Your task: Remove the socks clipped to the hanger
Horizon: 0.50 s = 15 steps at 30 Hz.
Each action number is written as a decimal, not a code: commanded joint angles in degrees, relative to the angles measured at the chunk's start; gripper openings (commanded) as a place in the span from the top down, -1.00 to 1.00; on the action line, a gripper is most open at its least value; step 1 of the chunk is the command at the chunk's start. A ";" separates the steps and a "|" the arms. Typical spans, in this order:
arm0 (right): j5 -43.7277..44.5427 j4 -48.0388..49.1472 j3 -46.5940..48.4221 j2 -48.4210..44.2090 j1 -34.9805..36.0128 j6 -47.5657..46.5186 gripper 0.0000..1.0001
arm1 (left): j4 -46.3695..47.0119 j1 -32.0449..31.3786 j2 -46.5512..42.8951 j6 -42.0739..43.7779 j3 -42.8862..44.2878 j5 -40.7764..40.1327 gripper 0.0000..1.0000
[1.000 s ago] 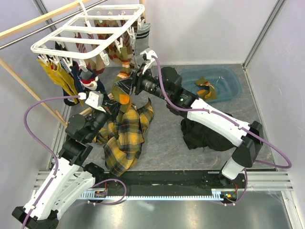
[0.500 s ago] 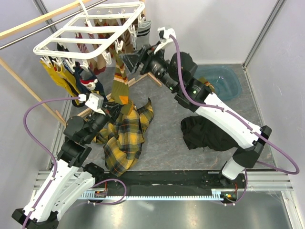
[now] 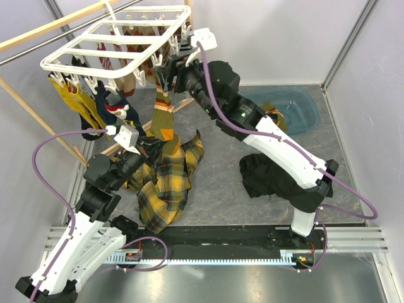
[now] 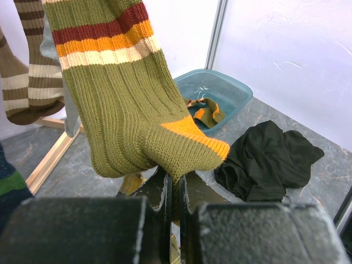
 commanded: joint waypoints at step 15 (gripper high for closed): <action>5.86 4.74 9.42 7.99 2.50 -6.10 -0.19 | 1.61 0.13 -0.67 1.51 0.37 1.24 0.96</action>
